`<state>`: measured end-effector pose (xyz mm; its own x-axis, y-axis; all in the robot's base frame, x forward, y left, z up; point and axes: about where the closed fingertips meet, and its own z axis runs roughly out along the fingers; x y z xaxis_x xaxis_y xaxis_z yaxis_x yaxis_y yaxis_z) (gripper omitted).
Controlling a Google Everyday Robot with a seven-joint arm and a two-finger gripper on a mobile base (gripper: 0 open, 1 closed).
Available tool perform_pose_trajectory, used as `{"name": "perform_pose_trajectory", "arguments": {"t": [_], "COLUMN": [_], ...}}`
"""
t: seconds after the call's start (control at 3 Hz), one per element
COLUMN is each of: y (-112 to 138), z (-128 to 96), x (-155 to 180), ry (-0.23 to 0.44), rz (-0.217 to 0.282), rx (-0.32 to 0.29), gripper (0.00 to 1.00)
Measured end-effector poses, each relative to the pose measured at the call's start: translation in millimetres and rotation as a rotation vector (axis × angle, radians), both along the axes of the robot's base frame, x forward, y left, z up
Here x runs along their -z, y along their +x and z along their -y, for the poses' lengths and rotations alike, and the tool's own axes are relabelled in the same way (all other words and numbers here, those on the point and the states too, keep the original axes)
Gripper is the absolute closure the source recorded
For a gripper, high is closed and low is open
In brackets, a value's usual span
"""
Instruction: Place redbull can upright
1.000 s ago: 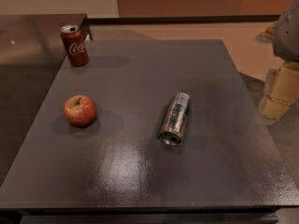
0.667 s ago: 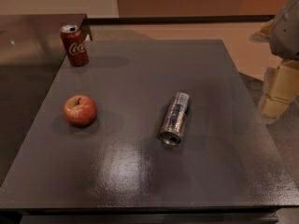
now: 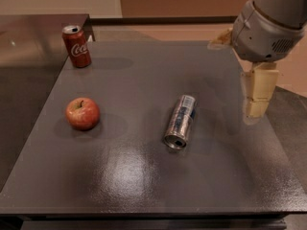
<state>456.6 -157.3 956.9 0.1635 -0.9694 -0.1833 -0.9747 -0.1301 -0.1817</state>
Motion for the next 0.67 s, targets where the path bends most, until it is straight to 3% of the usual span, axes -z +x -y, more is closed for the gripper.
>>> {"name": "perform_pose_trajectory", "arguments": {"t": [0.67], "y": [-4], "z": [-62], "x": [30], "ry": [0.027], "rz": [0.034], "rx": [-0.455], "gripper": [0.00]}}
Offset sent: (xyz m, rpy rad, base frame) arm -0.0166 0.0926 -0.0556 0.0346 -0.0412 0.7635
